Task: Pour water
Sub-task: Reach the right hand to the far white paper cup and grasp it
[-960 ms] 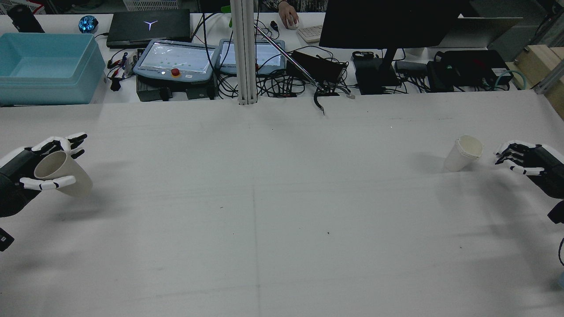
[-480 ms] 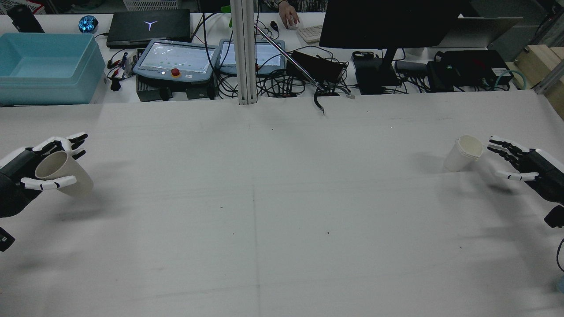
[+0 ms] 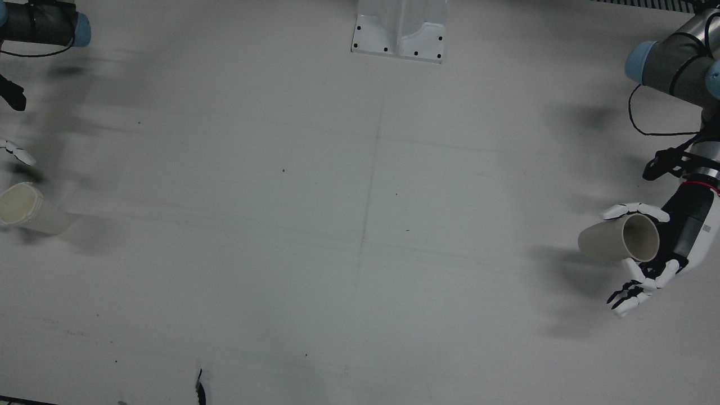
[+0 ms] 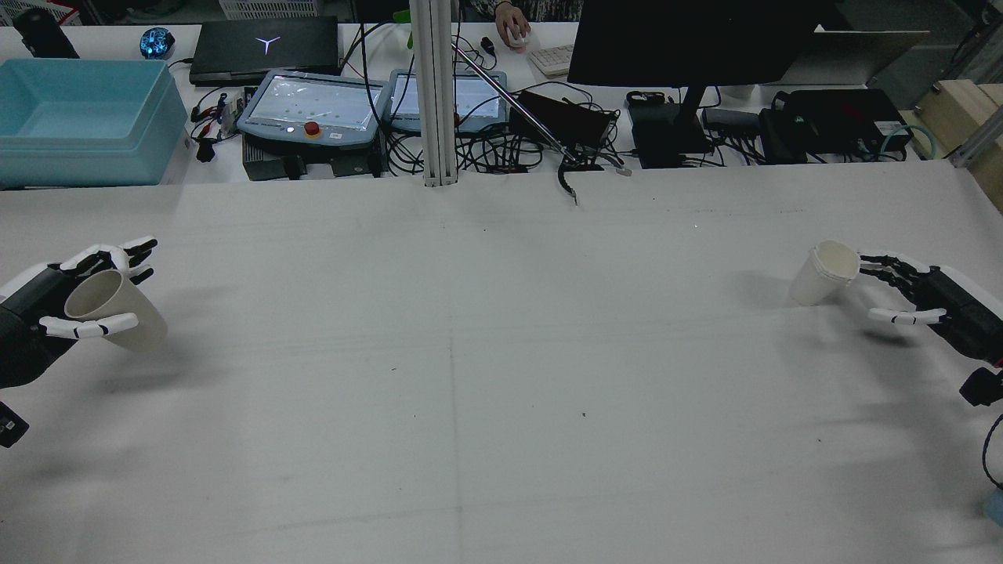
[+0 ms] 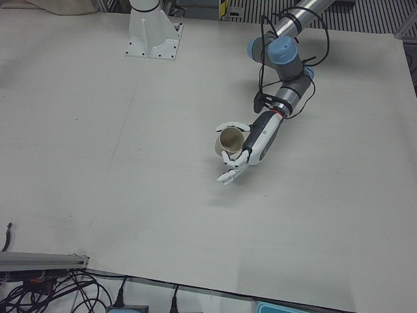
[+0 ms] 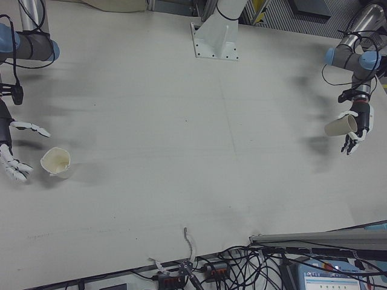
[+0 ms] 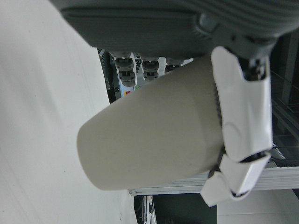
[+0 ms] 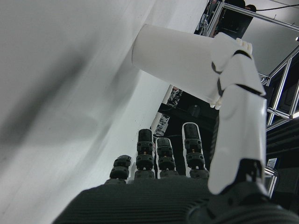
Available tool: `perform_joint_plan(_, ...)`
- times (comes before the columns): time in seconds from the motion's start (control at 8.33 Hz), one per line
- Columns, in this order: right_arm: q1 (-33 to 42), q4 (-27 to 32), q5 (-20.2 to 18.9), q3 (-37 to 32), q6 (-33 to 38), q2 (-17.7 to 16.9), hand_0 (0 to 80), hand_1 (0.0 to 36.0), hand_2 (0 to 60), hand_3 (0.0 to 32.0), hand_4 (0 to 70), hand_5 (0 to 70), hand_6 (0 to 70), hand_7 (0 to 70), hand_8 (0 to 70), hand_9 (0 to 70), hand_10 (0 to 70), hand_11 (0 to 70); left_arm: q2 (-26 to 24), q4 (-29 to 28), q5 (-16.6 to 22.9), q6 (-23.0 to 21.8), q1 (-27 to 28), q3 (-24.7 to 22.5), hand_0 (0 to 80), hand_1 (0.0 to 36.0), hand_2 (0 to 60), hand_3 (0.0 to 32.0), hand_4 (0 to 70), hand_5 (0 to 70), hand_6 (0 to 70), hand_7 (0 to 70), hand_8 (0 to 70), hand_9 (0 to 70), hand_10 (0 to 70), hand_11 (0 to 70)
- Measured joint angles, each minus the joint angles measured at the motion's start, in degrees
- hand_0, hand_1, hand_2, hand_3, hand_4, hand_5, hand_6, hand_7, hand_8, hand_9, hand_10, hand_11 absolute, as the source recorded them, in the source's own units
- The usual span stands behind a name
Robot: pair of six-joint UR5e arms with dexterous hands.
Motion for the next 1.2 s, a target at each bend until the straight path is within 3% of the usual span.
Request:
perform_joint_plan(0.24, -0.02, -0.39, 0.00, 0.03, -0.70, 0.41, 56.8, 26.3, 17.8, 0.0, 0.7, 24.1, 10.0, 14.9, 15.1, 20.2, 3.2, 7.1, -0.13, 0.00, -0.06, 0.12, 0.15, 0.27, 51.7, 33.5, 60.0, 0.0, 18.3, 70.0, 11.2, 14.9, 7.7, 9.5, 8.1, 13.9)
perform_joint_plan(0.72, 0.01, -0.76, 0.03, -0.07, -1.81, 1.10, 55.3, 26.3, 23.6, 0.0, 3.1, 25.9, 11.3, 17.4, 15.6, 21.1, 3.4, 7.2, -0.17, 0.00, -0.15, 0.27, 0.24, 0.50, 51.7, 33.3, 60.0, 0.0, 18.2, 70.0, 11.3, 15.0, 7.8, 9.6, 8.1, 13.9)
perform_joint_plan(1.2, 0.05, -4.76, 0.22, -0.13, -3.66, 4.93, 55.0, 26.9, 26.4, 0.0, 2.9, 26.4, 11.5, 18.3, 16.0, 21.7, 3.4, 7.2, -0.29, 0.00, -0.40, 0.50, 0.32, 0.83, 51.3, 32.5, 60.0, 0.0, 17.7, 70.0, 10.9, 14.4, 7.6, 9.4, 8.2, 13.9)
